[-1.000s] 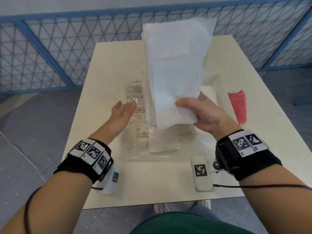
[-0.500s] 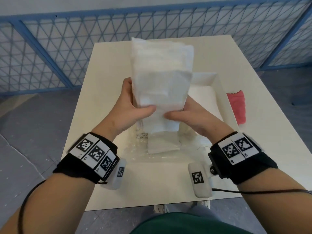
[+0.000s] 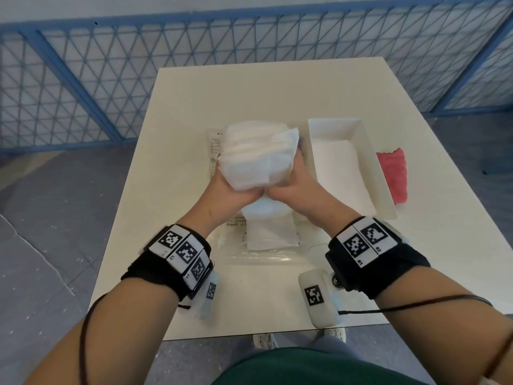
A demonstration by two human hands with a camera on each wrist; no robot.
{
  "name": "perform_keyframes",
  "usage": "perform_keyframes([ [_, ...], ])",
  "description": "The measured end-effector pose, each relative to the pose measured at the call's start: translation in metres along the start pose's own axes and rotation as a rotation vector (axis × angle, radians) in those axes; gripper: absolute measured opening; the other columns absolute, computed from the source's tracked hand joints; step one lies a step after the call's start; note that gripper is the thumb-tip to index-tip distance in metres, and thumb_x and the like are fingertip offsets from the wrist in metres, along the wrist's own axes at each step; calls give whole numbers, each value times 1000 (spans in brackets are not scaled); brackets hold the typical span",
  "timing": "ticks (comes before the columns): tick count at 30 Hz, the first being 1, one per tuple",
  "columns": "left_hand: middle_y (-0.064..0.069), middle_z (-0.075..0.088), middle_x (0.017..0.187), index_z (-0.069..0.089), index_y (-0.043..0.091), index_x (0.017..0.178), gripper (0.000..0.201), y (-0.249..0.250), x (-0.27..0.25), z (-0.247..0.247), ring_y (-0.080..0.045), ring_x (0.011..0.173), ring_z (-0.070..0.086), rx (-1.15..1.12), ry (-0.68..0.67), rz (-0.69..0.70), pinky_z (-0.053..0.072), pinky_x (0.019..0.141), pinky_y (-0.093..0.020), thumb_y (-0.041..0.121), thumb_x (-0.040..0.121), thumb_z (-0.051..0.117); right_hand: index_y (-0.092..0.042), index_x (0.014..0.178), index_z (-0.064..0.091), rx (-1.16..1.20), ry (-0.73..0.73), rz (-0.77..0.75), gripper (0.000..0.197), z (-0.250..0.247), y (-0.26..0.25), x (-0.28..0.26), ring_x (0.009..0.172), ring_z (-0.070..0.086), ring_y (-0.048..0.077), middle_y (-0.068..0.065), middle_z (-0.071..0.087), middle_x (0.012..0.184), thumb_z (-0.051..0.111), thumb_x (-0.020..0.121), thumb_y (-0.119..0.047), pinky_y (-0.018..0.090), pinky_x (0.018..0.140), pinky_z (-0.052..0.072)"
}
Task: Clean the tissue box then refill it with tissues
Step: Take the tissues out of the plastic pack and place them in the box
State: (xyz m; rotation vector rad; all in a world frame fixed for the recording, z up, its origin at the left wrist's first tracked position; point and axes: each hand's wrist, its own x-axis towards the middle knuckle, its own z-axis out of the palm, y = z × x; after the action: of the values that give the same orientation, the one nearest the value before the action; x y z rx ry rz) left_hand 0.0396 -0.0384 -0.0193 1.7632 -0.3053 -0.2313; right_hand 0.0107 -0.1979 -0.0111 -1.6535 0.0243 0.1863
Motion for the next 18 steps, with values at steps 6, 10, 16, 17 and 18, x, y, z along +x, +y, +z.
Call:
perform_keyframes([
  [6, -8, 64, 122, 48, 2, 131, 73, -1, 8, -2, -12, 111, 63, -106, 157, 1, 54, 85, -24, 16, 68, 82, -15, 125, 36, -266, 95, 12, 54, -4, -1, -2, 104, 54, 10, 2, 50, 118, 64, 80, -6, 11, 74, 47],
  [10, -8, 61, 128, 44, 4, 135, 79, -9, 10, -11, -16, 117, 59, -87, 254, -40, 54, 92, -27, 19, 66, 80, -14, 96, 53, -483, -103, 41, 15, -9, 0, -12, 68, 58, 8, -1, 62, 81, 62, 86, -9, 10, 61, 45],
  [16, -5, 56, 131, 38, 11, 139, 79, -8, 14, -21, -13, 118, 57, -172, 373, -32, 53, 95, -33, 13, 70, 77, -28, 125, 60, -924, -883, 374, 35, 8, 10, -31, 85, 66, 9, -10, 69, 107, 60, 91, -25, 27, 81, 47],
  [17, -3, 57, 129, 39, 13, 138, 77, -8, 15, -22, -8, 116, 57, -156, 379, -24, 53, 94, -28, 12, 71, 77, -28, 134, 52, -987, -869, 373, 42, 10, 14, -33, 90, 64, 11, -10, 66, 111, 57, 92, -24, 27, 81, 45],
  [18, 2, 58, 125, 41, 19, 135, 73, -10, 16, -23, 0, 112, 57, -129, 385, -14, 52, 92, -22, 10, 73, 78, -28, 140, 45, -1031, -833, 345, 47, 11, 16, -33, 100, 62, 14, -7, 62, 121, 54, 94, -23, 28, 86, 45],
])
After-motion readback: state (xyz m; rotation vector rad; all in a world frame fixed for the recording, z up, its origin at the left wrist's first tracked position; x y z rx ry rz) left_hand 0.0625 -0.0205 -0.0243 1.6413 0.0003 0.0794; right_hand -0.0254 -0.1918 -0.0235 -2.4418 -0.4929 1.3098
